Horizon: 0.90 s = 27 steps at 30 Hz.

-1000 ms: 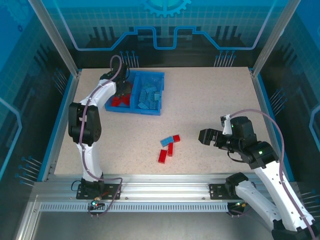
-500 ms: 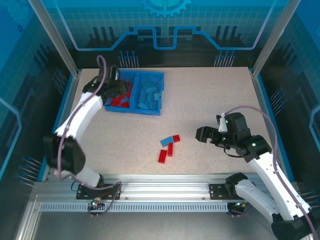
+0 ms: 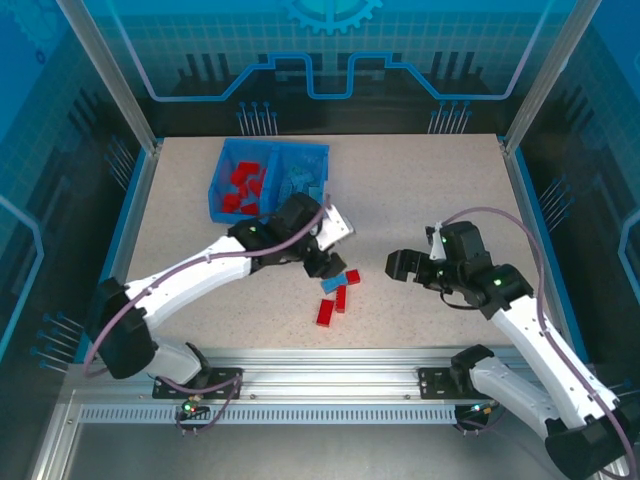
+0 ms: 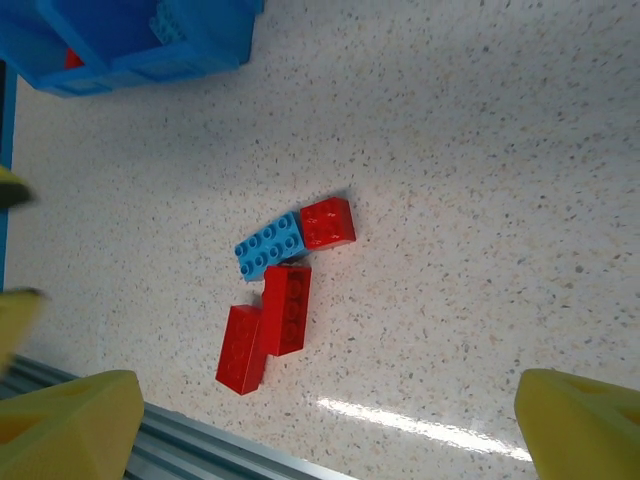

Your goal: Sort the legos into containers by color

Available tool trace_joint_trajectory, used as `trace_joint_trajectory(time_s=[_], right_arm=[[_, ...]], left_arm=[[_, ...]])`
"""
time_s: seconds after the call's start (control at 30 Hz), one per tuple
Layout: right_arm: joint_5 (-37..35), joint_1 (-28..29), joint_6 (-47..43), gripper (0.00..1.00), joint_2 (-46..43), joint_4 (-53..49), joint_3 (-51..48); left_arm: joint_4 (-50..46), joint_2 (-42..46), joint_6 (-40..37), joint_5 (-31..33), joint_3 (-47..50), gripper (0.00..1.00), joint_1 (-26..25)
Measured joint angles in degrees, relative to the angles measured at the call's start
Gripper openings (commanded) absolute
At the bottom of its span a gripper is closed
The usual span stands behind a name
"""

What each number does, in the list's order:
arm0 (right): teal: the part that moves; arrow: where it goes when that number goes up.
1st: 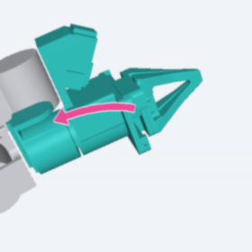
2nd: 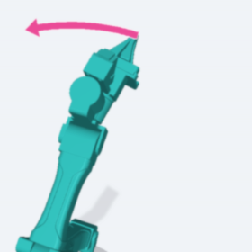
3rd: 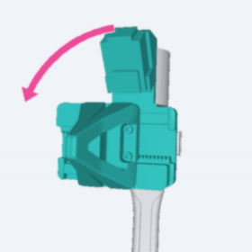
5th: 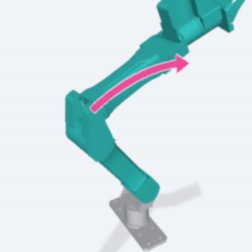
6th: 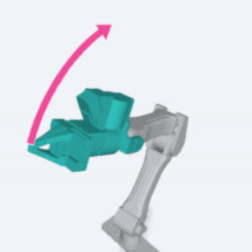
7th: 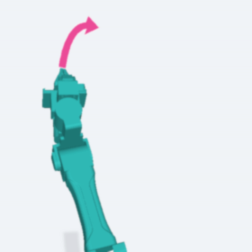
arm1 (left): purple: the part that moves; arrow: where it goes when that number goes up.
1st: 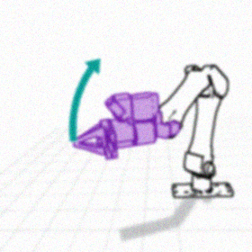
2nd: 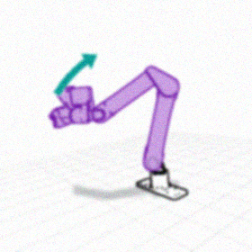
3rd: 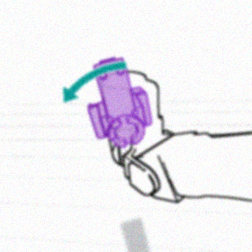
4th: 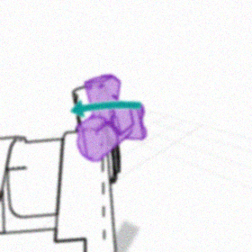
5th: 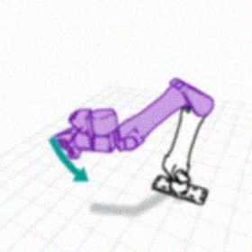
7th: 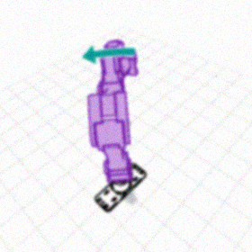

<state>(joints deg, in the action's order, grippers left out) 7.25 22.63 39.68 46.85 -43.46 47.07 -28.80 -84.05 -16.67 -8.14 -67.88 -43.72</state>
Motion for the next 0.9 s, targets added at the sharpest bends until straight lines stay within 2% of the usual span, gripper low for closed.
trace_joint_trajectory(time_s=[0.17, 0.3, 0.73, 0.9], right_arm=[[-2.56, 0.00, 0.87, 0.97, -4.59, -1.79, -0.26], [-3.93, 0.00, 1.31, 0.97, -6.03, -3.21, -0.26], [-5.16, -0.02, 1.46, 0.97, -6.40, -4.22, -0.52], [-5.22, -0.02, 1.49, 0.97, -6.43, -4.57, -0.57]], left_arm=[[0.02, -8.17, -3.43, -0.59, -1.57, 0.71, -1.03], [-1.97, -16.96, -2.49, -0.48, -8.17, 0.74, -1.03], [-10.03, -33.14, 2.84, 0.52, -21.77, 0.77, -1.07], [-11.52, -37.29, 3.08, 3.67, -23.80, 0.73, -1.70]])
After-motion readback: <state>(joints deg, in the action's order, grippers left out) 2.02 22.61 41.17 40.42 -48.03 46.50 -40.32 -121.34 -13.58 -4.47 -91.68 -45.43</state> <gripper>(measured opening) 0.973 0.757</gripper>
